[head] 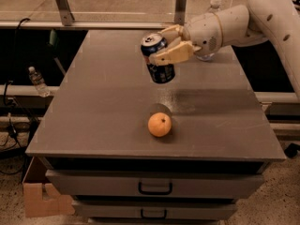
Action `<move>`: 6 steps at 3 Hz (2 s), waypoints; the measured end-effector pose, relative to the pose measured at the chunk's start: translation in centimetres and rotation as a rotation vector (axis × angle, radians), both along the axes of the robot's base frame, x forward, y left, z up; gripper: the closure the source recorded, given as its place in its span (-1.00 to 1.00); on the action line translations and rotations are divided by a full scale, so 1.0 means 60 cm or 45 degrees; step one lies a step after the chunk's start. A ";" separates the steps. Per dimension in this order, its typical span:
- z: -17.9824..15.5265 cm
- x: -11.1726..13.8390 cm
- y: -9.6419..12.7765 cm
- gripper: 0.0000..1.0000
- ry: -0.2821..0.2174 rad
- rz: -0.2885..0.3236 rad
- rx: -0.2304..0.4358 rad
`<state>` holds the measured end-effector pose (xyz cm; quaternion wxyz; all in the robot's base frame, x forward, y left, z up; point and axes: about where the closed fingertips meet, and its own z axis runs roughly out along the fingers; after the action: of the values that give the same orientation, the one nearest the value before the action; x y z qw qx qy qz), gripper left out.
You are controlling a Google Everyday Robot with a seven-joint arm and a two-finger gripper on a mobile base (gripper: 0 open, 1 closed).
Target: Place pepsi can upright
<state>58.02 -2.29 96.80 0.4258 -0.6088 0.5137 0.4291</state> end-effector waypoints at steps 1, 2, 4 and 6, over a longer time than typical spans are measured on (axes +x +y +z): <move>-0.015 -0.015 -0.012 1.00 0.027 0.023 0.123; -0.032 -0.027 -0.031 1.00 0.037 0.018 0.202; -0.069 -0.048 -0.048 0.65 0.026 0.033 0.274; -0.087 -0.063 -0.056 -0.30 0.007 0.053 0.291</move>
Offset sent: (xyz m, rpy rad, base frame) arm -0.0251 -0.0413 -0.0346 0.2346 0.0389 -0.0028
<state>54.26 -5.63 91.60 0.4819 -0.5657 0.4498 0.4955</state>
